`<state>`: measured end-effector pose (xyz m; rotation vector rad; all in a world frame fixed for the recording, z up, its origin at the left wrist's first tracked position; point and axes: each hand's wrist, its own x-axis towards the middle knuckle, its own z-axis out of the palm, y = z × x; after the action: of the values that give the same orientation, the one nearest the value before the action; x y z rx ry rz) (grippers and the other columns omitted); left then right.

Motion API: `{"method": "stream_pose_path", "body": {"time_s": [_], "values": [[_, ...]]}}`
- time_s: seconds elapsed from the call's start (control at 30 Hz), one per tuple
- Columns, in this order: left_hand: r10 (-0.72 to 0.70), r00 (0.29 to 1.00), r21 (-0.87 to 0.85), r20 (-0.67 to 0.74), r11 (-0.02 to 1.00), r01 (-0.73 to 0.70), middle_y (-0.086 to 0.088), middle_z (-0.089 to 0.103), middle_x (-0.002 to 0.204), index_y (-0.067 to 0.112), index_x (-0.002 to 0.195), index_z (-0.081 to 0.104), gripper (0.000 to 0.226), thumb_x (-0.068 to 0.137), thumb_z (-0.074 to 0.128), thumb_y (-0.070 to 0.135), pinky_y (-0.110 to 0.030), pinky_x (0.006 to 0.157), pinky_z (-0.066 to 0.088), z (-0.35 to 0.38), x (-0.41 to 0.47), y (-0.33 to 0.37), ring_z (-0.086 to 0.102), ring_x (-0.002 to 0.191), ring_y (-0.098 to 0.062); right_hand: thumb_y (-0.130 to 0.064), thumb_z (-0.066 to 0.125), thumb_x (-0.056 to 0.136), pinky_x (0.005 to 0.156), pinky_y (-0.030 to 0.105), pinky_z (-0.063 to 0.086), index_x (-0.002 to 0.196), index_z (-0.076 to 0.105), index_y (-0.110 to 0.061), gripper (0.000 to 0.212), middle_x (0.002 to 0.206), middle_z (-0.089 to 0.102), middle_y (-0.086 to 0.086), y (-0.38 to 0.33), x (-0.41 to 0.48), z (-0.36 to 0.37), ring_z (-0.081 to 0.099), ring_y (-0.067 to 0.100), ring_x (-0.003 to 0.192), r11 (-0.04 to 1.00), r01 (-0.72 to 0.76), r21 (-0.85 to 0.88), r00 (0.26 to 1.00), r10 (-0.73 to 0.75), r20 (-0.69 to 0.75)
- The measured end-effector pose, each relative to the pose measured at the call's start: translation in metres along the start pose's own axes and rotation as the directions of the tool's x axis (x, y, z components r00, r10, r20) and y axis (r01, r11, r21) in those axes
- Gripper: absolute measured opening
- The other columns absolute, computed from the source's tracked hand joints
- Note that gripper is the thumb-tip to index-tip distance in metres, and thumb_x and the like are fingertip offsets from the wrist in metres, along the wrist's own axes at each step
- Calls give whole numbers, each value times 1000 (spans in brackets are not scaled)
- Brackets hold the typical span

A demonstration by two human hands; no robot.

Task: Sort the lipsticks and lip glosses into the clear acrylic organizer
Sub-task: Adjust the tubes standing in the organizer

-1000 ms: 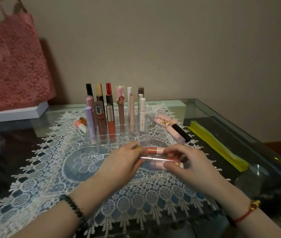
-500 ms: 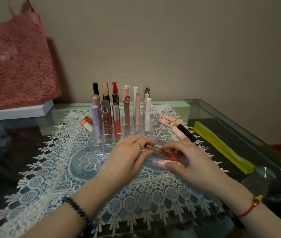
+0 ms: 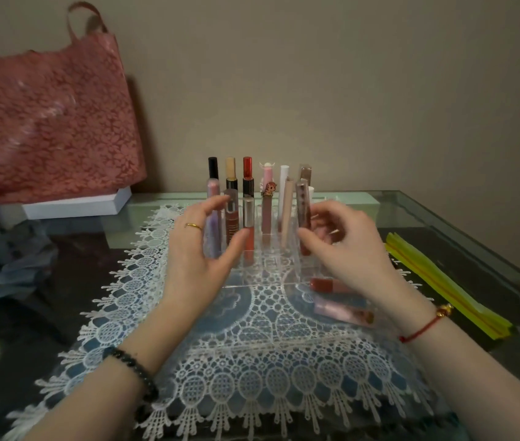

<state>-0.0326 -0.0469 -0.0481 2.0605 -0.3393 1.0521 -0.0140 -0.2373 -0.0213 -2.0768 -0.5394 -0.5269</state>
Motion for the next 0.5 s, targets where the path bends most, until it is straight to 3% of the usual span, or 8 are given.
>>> {"method": "stream_pose_path", "body": {"time_s": [0.13, 0.3, 0.43, 0.5], "values": [[-147, 989, 17, -9, 989, 147, 11, 45, 118, 30, 124, 37, 66, 67, 53, 60, -19, 92, 32, -8, 0, -24, 40, 107, -2, -15, 65, 78, 57, 6, 45, 94, 54, -28, 23, 80, 61, -9, -6, 23, 16, 57, -4, 69, 988, -35, 149, 995, 48, -82], [-323, 940, 119, 110, 943, 310, -2, 37, 138, 21, 139, 19, 110, 48, 51, 75, -40, 105, 30, -12, -3, -40, 34, 125, -15, -17, 66, 79, 58, 8, 48, 104, 56, -23, 28, 84, 65, -6, -2, 36, 37, 61, 3, 72, 982, -65, 178, 990, 85, -108], [-421, 860, 179, 288, 906, 384, -6, 35, 141, 18, 142, 5, 127, 40, 53, 75, -33, 104, 28, -12, -4, -41, 34, 126, -18, -17, 65, 79, 57, 8, 49, 110, 57, -15, 32, 84, 64, -5, 6, 35, 50, 61, 3, 72, 986, -104, 133, 987, 118, -105], [-427, 830, 200, 358, 904, 379, -8, 41, 136, 16, 141, 9, 124, 40, 56, 71, -24, 94, 34, -11, -5, -39, 44, 111, -12, -16, 65, 79, 54, 8, 49, 108, 57, -15, 30, 81, 63, -5, 9, 33, 54, 59, 1, 66, 985, -113, 130, 987, 126, -95]]}}
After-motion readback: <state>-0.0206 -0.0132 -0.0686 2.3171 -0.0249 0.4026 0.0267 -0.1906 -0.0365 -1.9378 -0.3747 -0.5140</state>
